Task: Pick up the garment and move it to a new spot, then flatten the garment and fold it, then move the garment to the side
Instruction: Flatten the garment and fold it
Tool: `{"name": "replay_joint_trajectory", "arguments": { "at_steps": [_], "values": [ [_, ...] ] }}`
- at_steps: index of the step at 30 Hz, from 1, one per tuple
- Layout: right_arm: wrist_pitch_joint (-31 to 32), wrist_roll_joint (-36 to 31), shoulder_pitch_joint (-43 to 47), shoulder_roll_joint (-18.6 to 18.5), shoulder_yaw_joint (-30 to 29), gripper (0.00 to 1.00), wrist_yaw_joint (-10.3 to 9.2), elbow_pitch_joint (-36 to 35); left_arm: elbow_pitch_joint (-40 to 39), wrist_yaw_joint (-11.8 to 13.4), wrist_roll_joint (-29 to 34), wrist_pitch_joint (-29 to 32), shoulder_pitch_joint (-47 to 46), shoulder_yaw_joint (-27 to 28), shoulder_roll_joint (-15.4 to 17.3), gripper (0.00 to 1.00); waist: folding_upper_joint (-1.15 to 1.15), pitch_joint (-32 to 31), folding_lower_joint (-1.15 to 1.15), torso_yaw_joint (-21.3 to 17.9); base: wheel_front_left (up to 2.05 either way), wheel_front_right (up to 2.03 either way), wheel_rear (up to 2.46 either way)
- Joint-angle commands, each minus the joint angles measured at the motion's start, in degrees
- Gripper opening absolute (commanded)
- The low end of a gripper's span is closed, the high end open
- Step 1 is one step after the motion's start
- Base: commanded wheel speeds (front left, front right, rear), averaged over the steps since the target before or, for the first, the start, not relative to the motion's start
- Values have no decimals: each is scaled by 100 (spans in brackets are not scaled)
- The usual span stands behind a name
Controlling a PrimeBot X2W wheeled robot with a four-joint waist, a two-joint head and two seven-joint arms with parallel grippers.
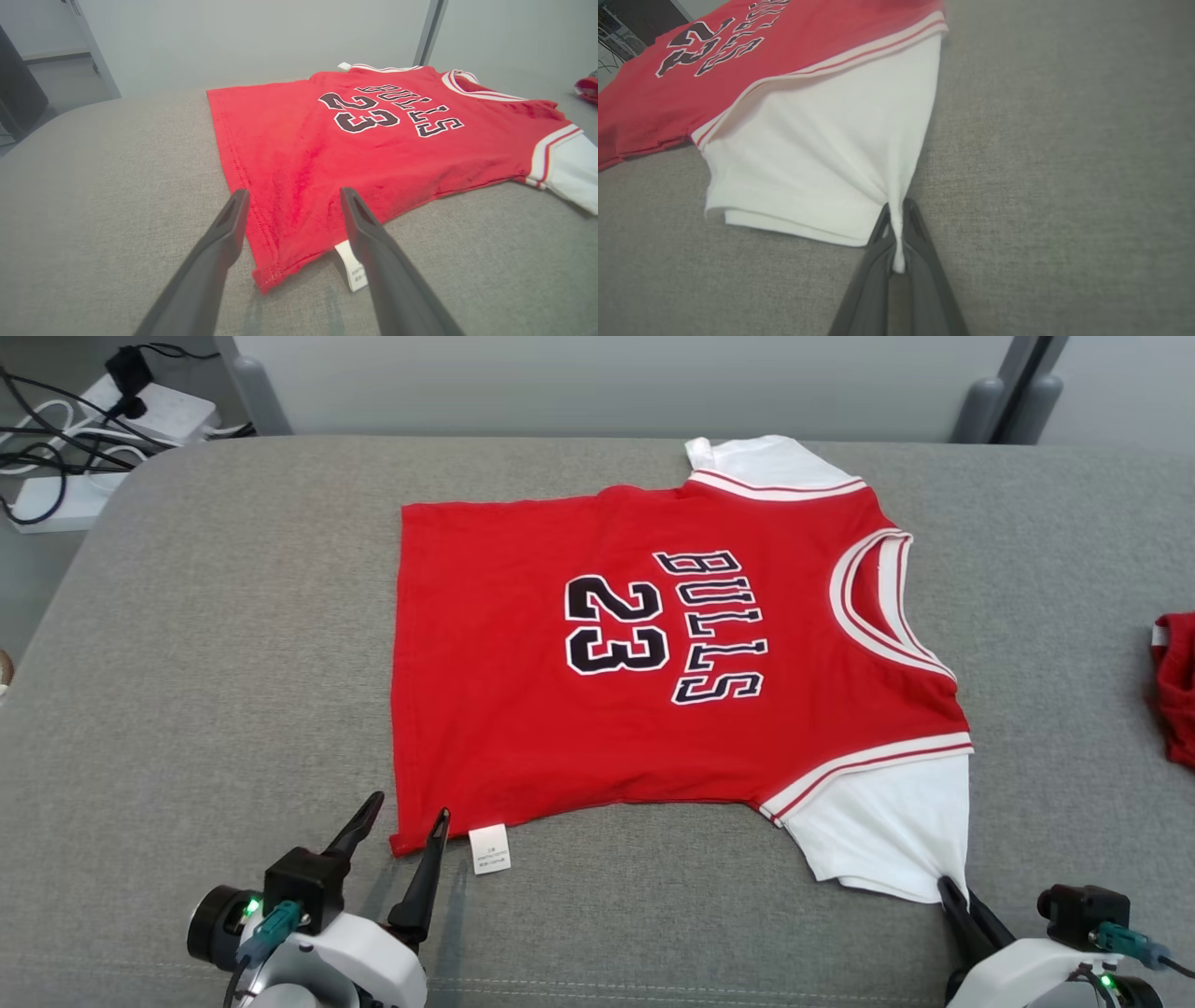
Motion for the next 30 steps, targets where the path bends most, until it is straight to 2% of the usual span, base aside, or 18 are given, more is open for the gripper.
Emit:
{"name": "replay_joint_trajectory", "arguments": {
  "at_steps": [1,8,18,30],
  "values": [
    [34,-46,25,-199,30,0,-52,45,-55,-35,16,-34,-266,125,128,100,0,58,0,-66,0,0,0],
    [34,-125,-32,-149,-7,0,-52,-13,470,-35,13,-34,-531,-419,415,100,0,139,0,-253,0,0,0],
    [34,-209,-36,-119,-86,0,-52,-67,1033,-35,243,-34,-664,-965,756,100,0,189,0,-241,0,0,0],
    [34,-214,-114,-110,-31,0,-52,-109,1424,38,669,-34,-1059,-1147,949,100,0,289,0,-302,0,0,0]
  ]
}}
